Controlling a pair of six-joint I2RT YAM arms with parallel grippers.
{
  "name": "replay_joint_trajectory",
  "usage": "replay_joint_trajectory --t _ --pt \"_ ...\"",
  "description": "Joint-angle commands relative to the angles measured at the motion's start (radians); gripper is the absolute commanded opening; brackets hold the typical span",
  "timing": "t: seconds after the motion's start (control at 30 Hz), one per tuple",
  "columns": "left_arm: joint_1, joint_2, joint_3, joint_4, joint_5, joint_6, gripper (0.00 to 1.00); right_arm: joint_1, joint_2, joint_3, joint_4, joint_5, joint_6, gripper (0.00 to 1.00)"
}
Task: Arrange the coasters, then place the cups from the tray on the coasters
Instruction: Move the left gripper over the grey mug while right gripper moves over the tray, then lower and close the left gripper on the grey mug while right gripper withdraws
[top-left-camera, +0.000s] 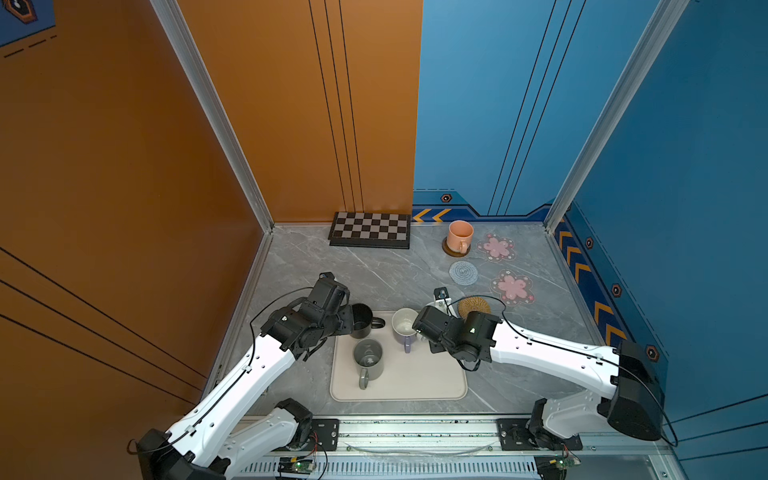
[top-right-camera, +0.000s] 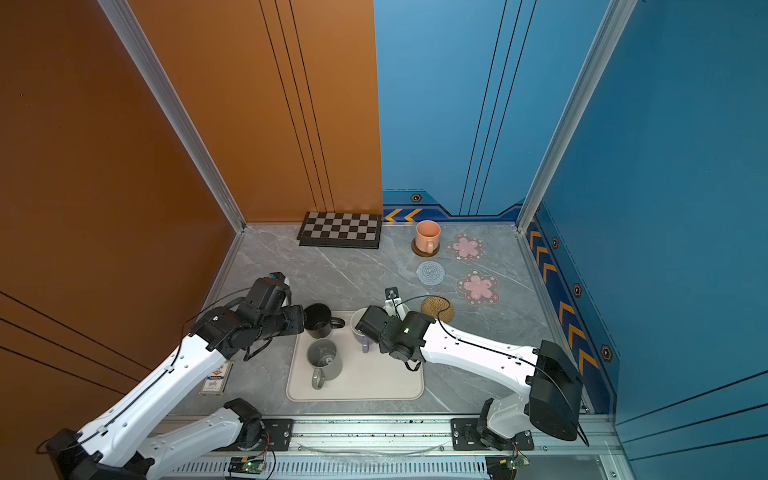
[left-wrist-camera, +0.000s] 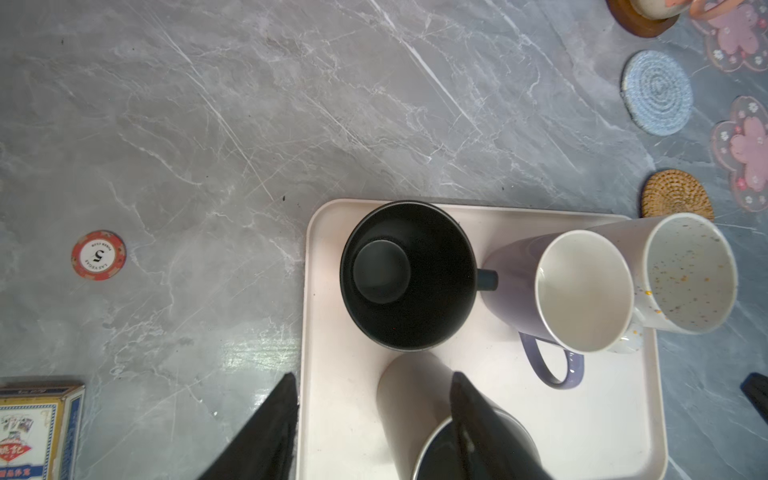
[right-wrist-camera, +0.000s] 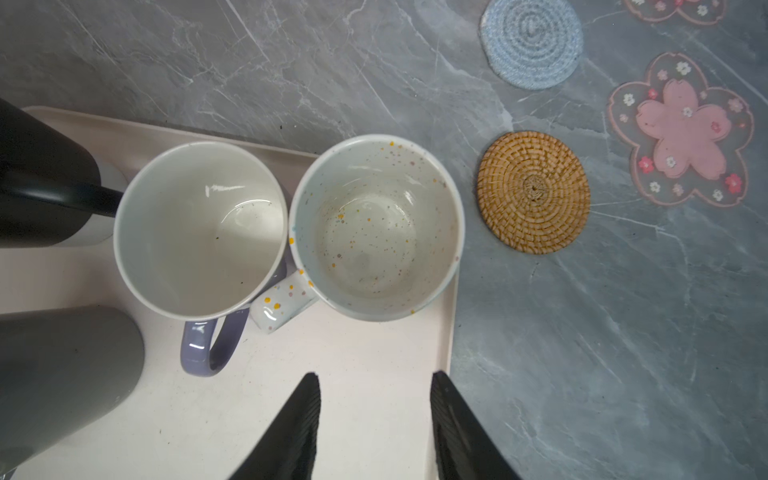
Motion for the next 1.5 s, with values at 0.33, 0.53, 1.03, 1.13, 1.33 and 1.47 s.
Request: replay_joint_trajectory --t 0.33,0.53,1.03,1.13,1.33,1.47 --pt "-0.011 -0.036 -0.004 -0.021 -0.028 0.003 0.59 0.076 0.084 0.069 0.021 0.002 0.076 0.45" --pt "-0.013 -0.03 -0.003 -0.021 -0.031 0.005 0.59 0.087 0.093 0.064 0.09 -0.069 0.061 0.45" --pt "-0.029 -0.016 0.015 -0.025 0.004 -0.009 0.59 0.101 0.109 0.063 0.109 -0.086 0.059 0.45" --pt "-0.06 -0.023 0.024 -0.063 0.016 -0.029 0.59 0.103 0.09 0.056 0.11 -0.084 0.059 0.45" --pt "-0.142 -0.078 0.004 -0.127 0.025 -0.075 0.58 0.091 0.035 0.021 0.11 -0.042 0.061 0.45" --pt "-0.184 -0.062 0.006 -0.142 0.012 -0.119 0.58 0.066 -0.003 0.001 0.108 -0.038 0.055 0.45"
